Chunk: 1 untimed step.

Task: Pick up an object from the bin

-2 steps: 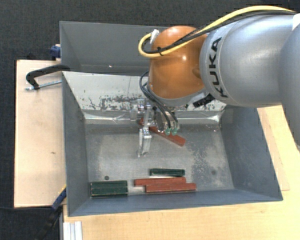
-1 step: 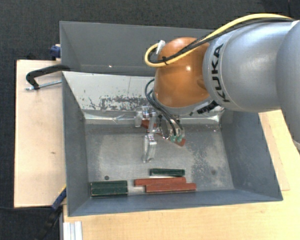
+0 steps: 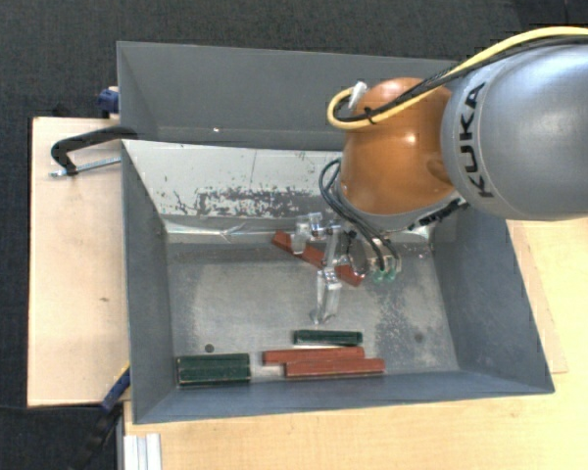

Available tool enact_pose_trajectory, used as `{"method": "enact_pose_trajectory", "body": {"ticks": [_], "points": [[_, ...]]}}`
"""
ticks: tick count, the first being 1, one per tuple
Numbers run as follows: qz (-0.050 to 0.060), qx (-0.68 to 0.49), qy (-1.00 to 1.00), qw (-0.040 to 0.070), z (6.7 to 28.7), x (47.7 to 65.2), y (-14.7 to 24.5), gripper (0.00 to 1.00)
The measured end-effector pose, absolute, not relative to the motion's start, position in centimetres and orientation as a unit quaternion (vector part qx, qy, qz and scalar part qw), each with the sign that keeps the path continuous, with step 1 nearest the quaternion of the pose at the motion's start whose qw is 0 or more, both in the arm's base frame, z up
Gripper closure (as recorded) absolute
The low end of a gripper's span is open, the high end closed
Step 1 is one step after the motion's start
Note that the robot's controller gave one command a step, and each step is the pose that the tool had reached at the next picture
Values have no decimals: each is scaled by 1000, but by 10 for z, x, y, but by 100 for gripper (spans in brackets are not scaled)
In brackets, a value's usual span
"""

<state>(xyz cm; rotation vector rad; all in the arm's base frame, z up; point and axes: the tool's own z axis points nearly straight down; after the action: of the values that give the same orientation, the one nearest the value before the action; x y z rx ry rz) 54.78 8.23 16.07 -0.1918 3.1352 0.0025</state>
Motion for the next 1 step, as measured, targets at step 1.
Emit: {"method": "enact_pose_trajectory", "body": {"ticks": [1], "points": [[0, -96, 995, 3, 141, 518, 57, 0]]}}
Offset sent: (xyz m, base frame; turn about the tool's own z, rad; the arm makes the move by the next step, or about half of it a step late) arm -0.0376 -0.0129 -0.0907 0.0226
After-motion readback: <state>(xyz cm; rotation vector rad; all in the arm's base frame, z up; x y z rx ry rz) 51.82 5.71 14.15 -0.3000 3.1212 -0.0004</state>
